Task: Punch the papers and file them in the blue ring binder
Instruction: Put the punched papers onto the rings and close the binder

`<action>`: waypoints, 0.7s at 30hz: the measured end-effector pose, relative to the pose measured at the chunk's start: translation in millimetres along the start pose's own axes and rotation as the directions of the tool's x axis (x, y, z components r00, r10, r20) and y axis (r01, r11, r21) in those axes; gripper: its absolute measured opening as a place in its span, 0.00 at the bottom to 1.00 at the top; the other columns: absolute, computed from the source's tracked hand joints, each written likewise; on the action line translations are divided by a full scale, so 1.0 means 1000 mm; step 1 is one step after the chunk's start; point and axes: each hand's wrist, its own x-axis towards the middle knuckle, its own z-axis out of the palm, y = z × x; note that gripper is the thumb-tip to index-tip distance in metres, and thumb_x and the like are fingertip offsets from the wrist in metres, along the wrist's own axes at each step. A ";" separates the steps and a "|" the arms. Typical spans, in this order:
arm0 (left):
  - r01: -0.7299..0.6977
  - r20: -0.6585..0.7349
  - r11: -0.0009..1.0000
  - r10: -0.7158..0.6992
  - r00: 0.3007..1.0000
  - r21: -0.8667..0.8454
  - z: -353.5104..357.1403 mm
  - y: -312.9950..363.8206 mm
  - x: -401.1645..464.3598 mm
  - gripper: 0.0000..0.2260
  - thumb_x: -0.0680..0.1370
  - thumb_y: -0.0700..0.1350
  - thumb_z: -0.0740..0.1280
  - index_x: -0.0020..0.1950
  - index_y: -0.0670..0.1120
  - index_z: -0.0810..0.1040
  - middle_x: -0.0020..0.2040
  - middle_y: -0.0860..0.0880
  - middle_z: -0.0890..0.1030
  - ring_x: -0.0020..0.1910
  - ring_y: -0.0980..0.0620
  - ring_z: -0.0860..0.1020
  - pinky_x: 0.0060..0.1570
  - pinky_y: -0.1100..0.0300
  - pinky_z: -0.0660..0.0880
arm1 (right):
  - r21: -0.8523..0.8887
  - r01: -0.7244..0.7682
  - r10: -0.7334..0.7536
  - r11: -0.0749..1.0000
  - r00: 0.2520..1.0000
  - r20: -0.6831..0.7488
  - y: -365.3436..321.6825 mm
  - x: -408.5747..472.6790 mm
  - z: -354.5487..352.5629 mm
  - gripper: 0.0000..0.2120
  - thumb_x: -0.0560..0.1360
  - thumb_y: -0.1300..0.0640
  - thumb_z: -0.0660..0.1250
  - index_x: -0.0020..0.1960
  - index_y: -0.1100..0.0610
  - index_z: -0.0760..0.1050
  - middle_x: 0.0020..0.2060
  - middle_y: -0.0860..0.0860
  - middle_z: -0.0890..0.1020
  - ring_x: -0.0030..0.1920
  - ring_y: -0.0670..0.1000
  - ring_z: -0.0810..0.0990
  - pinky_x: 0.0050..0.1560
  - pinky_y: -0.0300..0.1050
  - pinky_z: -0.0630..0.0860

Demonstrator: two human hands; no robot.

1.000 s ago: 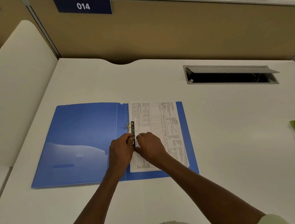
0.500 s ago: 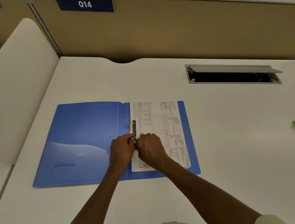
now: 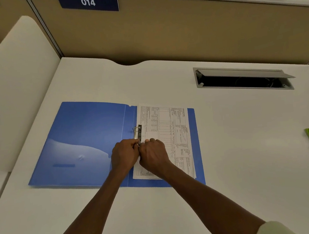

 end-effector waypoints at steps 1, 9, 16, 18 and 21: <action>0.008 0.003 1.000 -0.008 1.000 0.002 -0.001 0.001 0.000 0.16 0.80 0.50 0.63 0.60 0.41 0.80 0.55 0.41 0.83 0.53 0.42 0.81 0.58 0.52 0.74 | 0.015 -0.008 0.008 1.000 1.000 -0.005 0.001 0.001 -0.002 0.08 0.60 0.56 0.76 0.31 0.53 0.76 0.22 0.49 0.75 0.25 0.49 0.73 0.29 0.39 0.62; -0.060 -0.044 0.998 0.059 0.997 -0.022 -0.006 0.001 -0.004 0.13 0.80 0.48 0.62 0.57 0.45 0.82 0.50 0.44 0.85 0.48 0.46 0.82 0.53 0.54 0.77 | 0.161 -0.027 0.039 0.987 0.996 -0.074 0.016 -0.002 -0.005 0.15 0.66 0.50 0.77 0.32 0.58 0.75 0.25 0.52 0.77 0.26 0.48 0.64 0.27 0.40 0.61; -0.142 -0.190 0.982 0.117 0.975 -0.125 -0.015 -0.011 -0.012 0.09 0.79 0.44 0.66 0.45 0.41 0.82 0.39 0.45 0.84 0.32 0.58 0.76 0.37 0.72 0.70 | 0.407 -0.073 0.062 0.911 0.997 0.040 0.039 -0.023 -0.006 0.16 0.76 0.48 0.66 0.58 0.58 0.76 0.57 0.53 0.80 0.59 0.52 0.76 0.56 0.47 0.73; -0.155 -0.294 0.976 0.104 0.950 -0.154 -0.031 -0.020 -0.012 0.08 0.79 0.43 0.66 0.44 0.40 0.82 0.38 0.45 0.83 0.32 0.60 0.75 0.36 0.72 0.68 | 0.417 -0.112 0.123 0.902 0.992 -0.001 0.052 -0.033 -0.006 0.18 0.76 0.49 0.66 0.61 0.59 0.75 0.63 0.53 0.78 0.63 0.52 0.74 0.61 0.46 0.71; -0.127 -0.420 0.972 0.033 0.907 -0.197 -0.058 -0.046 -0.003 0.07 0.77 0.41 0.68 0.51 0.39 0.82 0.45 0.42 0.84 0.40 0.50 0.81 0.44 0.66 0.73 | 0.435 -0.222 0.257 0.873 0.966 -0.021 0.071 -0.048 -0.003 0.20 0.76 0.50 0.67 0.64 0.58 0.73 0.68 0.54 0.73 0.68 0.53 0.71 0.68 0.48 0.67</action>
